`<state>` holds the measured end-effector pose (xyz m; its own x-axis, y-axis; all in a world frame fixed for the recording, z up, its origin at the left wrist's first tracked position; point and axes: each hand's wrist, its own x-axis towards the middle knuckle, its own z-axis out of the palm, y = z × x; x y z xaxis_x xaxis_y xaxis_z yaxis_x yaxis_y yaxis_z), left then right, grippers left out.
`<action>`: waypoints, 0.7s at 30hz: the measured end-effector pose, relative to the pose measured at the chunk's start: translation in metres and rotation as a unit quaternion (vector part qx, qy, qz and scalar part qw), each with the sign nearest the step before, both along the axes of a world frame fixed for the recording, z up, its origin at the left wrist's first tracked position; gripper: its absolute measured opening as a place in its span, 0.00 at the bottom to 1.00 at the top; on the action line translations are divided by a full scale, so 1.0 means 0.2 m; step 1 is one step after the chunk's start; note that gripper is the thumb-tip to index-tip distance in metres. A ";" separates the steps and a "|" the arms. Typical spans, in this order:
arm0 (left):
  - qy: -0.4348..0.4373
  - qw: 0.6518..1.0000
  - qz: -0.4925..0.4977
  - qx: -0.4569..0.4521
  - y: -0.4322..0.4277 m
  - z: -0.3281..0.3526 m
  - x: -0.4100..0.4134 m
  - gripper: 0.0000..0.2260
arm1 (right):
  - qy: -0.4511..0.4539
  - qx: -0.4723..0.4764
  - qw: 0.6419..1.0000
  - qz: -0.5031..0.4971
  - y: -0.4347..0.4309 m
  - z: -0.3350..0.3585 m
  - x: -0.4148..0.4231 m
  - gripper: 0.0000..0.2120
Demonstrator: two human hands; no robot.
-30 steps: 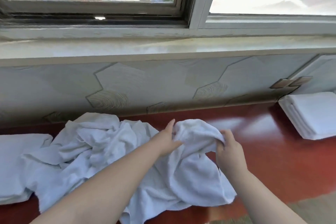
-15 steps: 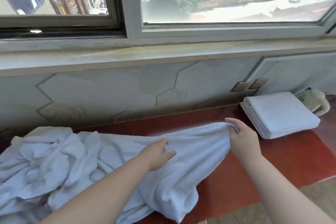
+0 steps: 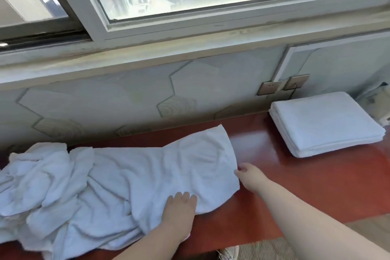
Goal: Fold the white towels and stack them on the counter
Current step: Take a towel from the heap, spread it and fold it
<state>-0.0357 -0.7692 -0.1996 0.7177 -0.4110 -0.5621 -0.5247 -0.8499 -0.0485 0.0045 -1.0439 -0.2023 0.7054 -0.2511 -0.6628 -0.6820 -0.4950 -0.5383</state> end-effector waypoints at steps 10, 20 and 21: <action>0.324 0.715 0.461 -0.414 -0.16 0.25 0.24 0.07 | 0.034 0.083 0.992 -0.087 0.10 -0.02 0.05 0.08; -0.050 0.864 0.417 -0.280 0.04 0.10 0.23 0.12 | 0.055 0.103 0.986 0.117 0.07 -0.10 -0.19 0.17; -0.068 0.884 0.373 -0.274 0.05 0.08 0.19 0.15 | 0.030 0.072 0.987 0.142 0.11 -0.10 -0.18 0.20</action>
<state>0.0033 -0.7590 -0.1836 0.9497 0.0215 -0.3124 0.1705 -0.8724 0.4580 -0.0306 -1.0221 -0.2220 0.6915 0.0509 -0.7206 -0.5606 -0.5913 -0.5797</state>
